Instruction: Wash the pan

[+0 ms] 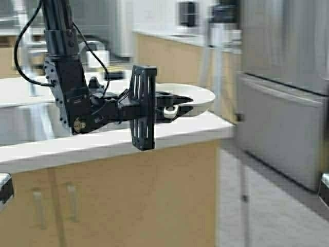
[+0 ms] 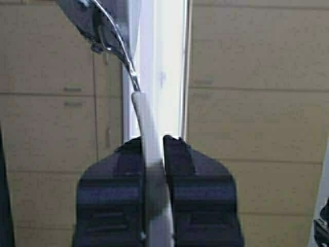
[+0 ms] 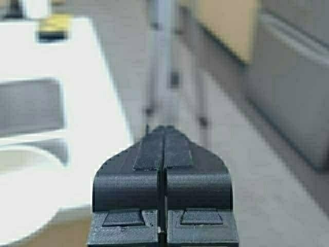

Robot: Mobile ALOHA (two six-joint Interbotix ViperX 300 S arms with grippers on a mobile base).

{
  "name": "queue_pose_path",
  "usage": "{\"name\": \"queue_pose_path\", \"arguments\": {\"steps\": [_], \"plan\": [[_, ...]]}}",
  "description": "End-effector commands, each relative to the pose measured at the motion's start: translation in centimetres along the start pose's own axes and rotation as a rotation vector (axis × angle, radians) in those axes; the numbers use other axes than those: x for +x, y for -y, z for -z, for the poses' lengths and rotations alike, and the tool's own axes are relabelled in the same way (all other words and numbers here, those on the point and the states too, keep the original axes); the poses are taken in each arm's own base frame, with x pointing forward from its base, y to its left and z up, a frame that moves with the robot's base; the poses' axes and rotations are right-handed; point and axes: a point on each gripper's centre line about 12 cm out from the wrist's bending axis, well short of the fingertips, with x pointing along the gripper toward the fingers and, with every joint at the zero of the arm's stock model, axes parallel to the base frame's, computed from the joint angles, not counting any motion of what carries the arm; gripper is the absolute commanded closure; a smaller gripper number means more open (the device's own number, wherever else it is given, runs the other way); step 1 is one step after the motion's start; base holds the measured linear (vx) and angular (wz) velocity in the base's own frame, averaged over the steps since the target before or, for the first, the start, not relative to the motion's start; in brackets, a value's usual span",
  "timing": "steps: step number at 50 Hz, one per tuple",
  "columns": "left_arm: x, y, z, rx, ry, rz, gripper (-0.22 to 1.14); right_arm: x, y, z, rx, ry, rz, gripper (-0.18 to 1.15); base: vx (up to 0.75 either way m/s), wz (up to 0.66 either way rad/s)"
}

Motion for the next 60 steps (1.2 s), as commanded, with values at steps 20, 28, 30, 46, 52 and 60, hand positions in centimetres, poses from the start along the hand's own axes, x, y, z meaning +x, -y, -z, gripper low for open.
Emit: {"name": "queue_pose_path", "arguments": {"steps": [20,28,30,46,52,60], "plan": [[-0.8,-0.2,-0.4,-0.008,0.029,0.012,0.89,0.1,0.0,-1.2,0.005,0.035,0.0,0.9,0.16,0.49],[-1.6,-0.6,-2.1,-0.007,0.087,0.001,0.89,0.1,0.0,-1.3,0.007,0.038,0.0,0.9,0.16,0.23],[-1.9,-0.6,-2.5,-0.008,0.099,0.005,0.89,0.1,0.0,-1.3,0.007,0.037,0.001,0.9,0.17,0.22],[-2.9,-0.6,-5.0,-0.009,0.135,0.02,0.89,0.1,0.0,-0.7,0.004,0.02,0.0,0.9,0.18,0.22],[-3.0,-1.2,-6.1,-0.01,0.159,0.015,0.89,0.1,0.0,-0.6,0.004,0.018,0.0,0.9,0.22,0.13],[-2.5,-1.9,-7.2,-0.01,0.171,0.022,0.89,0.0,0.0,-0.5,0.009,0.02,0.0,0.9,0.2,0.11]]}}
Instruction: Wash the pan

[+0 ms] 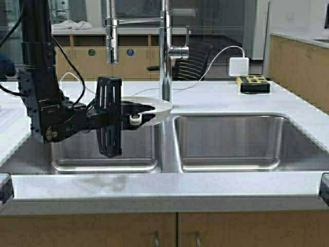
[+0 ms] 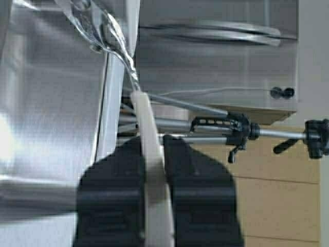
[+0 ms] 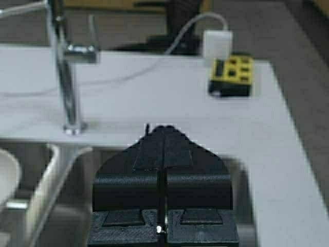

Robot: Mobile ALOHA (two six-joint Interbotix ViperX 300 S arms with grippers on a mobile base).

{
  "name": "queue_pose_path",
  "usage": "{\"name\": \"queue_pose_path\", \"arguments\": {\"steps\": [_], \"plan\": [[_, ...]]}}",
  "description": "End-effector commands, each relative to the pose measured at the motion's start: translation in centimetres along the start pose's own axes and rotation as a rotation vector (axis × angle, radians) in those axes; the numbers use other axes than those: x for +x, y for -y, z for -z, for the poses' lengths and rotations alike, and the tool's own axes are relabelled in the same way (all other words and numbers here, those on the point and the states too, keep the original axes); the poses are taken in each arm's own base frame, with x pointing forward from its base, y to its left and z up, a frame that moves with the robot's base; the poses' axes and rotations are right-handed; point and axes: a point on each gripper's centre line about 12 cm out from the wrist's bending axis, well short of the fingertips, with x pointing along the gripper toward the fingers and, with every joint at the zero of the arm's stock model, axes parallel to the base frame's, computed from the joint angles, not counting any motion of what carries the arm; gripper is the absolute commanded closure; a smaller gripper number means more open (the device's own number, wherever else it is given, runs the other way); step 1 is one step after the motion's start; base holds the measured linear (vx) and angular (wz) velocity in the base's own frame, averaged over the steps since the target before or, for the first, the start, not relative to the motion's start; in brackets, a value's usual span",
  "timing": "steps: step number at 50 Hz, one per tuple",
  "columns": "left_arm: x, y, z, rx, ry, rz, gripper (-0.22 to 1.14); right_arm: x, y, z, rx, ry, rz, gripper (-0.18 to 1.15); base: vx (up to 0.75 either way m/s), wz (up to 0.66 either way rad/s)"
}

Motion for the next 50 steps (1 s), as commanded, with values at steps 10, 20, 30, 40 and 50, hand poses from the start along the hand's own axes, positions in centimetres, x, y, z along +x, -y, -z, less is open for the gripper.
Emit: {"name": "queue_pose_path", "arguments": {"steps": [10,20,30,40,50], "plan": [[2.5,0.6,-1.8,0.007,0.001,0.064,0.89,0.1,0.0,-0.6,0.004,0.015,0.001,0.9,0.17,0.13],[2.6,1.7,-0.6,0.016,-0.064,0.059,0.89,0.1,0.0,-0.4,0.007,0.011,0.002,0.9,0.17,0.18],[0.9,3.2,2.3,0.013,-0.136,0.045,0.89,0.4,0.1,-0.8,0.006,0.014,0.002,0.9,0.17,0.2],[-0.6,4.7,4.8,0.013,-0.2,0.054,0.89,3.1,0.2,-2.1,0.009,-0.026,0.003,0.9,0.13,0.11],[-2.2,5.4,5.2,0.012,-0.19,0.042,0.89,10.6,0.3,-2.3,0.052,-0.141,0.006,0.49,0.09,-0.01]]}}
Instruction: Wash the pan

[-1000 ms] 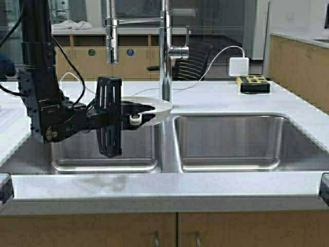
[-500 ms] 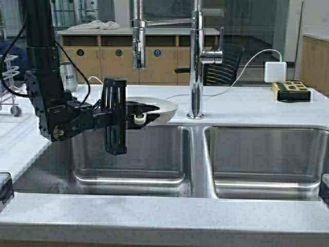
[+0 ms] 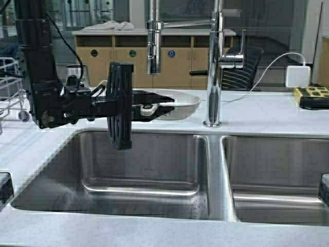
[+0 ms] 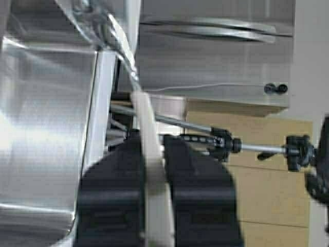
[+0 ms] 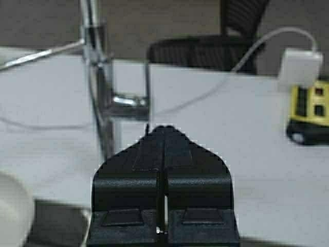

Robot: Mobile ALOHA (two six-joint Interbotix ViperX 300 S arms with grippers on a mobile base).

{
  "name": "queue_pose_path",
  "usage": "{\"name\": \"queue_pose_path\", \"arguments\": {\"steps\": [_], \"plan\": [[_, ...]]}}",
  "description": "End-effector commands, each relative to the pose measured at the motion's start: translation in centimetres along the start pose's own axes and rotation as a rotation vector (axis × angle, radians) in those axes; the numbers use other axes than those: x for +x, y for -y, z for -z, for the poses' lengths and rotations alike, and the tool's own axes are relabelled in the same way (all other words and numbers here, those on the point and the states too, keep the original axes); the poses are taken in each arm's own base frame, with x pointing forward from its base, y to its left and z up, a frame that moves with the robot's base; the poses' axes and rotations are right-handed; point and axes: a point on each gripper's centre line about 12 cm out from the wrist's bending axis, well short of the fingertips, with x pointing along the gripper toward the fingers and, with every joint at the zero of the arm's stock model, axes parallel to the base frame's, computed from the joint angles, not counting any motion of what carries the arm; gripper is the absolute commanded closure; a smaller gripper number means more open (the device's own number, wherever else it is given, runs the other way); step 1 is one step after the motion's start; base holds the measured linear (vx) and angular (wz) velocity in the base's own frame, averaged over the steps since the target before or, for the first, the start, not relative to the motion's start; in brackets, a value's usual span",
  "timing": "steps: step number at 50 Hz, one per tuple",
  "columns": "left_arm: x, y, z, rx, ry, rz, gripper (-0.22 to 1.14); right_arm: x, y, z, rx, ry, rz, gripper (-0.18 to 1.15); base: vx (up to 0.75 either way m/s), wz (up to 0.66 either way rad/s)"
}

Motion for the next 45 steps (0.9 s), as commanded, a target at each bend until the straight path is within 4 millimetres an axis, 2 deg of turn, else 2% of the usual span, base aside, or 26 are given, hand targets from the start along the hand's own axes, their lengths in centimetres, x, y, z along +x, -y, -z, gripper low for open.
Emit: {"name": "queue_pose_path", "arguments": {"steps": [1,6,8,14,21,36,45], "plan": [[-0.6,1.7,0.0,0.023,0.021,0.044,0.89,5.1,0.1,-1.3,0.019,-0.046,0.004,0.4,0.06,-0.01],[-1.0,1.4,0.1,0.016,0.024,0.03,0.89,8.1,-0.7,-0.9,0.015,-0.108,-0.018,-0.04,0.04,-0.01],[-1.1,1.4,0.2,0.015,0.024,0.026,0.89,9.0,-1.1,-0.5,0.011,-0.142,-0.028,-0.13,0.02,0.0],[-1.0,1.2,0.1,0.016,0.024,0.026,0.88,11.7,-1.6,1.0,0.002,-0.177,-0.043,-0.05,0.01,0.0],[-0.8,0.9,0.0,0.014,0.022,0.022,0.89,14.2,-1.8,2.6,0.005,-0.15,-0.051,-0.06,0.0,0.0],[-0.8,0.8,0.0,0.013,0.022,0.022,0.89,18.8,-1.9,4.1,0.009,-0.163,-0.053,-0.06,-0.01,0.0],[-0.7,0.8,0.0,0.011,0.024,0.029,0.89,21.0,-2.0,4.3,0.006,-0.158,-0.054,-0.06,0.0,0.0]]}}
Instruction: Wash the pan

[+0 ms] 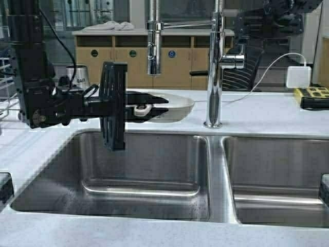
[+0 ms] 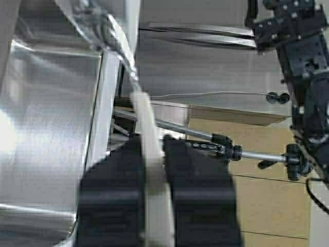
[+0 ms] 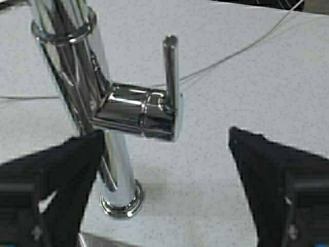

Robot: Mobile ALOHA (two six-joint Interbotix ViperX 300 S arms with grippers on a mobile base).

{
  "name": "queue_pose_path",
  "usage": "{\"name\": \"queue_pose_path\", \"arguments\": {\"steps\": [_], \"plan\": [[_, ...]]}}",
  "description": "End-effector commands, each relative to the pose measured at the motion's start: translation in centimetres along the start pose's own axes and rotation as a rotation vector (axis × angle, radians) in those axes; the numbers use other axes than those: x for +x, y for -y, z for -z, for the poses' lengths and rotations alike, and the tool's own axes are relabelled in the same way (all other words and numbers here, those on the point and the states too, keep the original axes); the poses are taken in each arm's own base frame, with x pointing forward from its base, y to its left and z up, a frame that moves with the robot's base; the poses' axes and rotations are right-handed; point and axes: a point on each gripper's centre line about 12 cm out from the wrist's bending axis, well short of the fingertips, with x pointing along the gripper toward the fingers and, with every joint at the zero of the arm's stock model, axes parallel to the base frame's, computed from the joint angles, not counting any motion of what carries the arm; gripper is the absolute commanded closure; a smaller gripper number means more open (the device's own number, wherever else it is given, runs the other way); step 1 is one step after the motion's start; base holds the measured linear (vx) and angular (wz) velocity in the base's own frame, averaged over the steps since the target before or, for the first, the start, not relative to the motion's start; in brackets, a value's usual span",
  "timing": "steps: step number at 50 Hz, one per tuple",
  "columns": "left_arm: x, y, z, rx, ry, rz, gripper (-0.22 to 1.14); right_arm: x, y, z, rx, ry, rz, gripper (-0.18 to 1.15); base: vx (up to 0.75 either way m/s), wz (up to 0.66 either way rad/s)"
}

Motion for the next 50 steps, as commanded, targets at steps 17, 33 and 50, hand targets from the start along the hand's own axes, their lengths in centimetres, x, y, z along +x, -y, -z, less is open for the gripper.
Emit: {"name": "queue_pose_path", "arguments": {"steps": [17,33,50], "plan": [[0.5,1.0,-0.1,0.023,-0.003,0.053,0.88,4.3,0.2,-2.4,-0.007,0.069,0.0,-0.06,0.0,0.0],[0.5,1.1,-0.1,0.021,-0.003,0.059,0.89,6.4,2.3,-2.5,0.02,0.08,0.039,-0.06,0.0,0.0],[0.4,1.0,-0.1,0.02,-0.005,0.058,0.89,6.2,5.1,-2.4,0.143,0.086,0.092,-0.06,0.0,0.0]]}}
